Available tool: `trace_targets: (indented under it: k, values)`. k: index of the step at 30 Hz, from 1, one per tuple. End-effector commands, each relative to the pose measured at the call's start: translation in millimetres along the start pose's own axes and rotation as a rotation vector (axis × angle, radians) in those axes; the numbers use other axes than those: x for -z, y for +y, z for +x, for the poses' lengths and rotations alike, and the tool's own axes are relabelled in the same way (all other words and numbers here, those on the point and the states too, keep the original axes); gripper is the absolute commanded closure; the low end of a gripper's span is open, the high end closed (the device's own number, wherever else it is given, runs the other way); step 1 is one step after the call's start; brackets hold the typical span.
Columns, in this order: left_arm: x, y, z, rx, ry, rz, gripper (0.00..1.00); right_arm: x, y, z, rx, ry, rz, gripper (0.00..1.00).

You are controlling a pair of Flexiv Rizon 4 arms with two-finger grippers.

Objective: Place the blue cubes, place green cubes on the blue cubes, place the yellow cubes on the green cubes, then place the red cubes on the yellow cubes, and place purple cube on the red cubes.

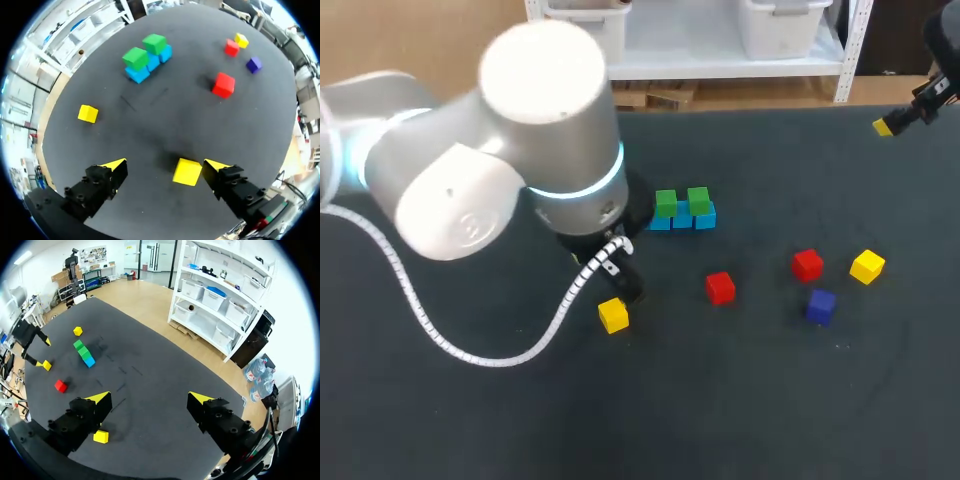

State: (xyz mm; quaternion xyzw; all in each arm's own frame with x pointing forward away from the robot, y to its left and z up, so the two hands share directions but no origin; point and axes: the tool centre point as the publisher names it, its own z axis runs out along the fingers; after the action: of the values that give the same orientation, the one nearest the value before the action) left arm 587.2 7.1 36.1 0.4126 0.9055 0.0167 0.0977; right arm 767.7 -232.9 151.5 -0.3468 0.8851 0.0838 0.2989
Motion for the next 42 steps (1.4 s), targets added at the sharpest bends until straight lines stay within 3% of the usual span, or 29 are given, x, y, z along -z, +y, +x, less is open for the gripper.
trace_targets:
  k: [1, 5, 14, 21, 31, 42]
  values:
    - [9, -14.5, -6.6, -0.047, 0.001, 0.029, 0.00, -1, -1, -1, 0.000, 0.000, -0.005, 0.00]
    - [9, -20.6, -6.5, -0.096, -0.027, 0.085, 0.00, -1, -1, -1, 0.000, 0.000, -0.005, 0.00]
    - [14, -12.6, 0.7, -0.208, -0.067, 0.203, 0.00, -1, -1, -1, 0.000, 0.000, -0.005, 0.00]
    - [14, -12.4, 7.6, -0.310, -0.019, 0.246, 0.00, -1, -1, -1, 0.000, 0.000, -0.005, 0.00]
    - [-2, -20.9, 4.3, -0.328, 0.036, 0.216, 0.00, -1, -1, -1, 0.000, 0.000, -0.005, 0.00]
    - [-24, -14.3, 8.2, -0.298, 0.071, 0.149, 0.00, -1, -1, -1, 0.000, 0.000, -0.005, 0.00]
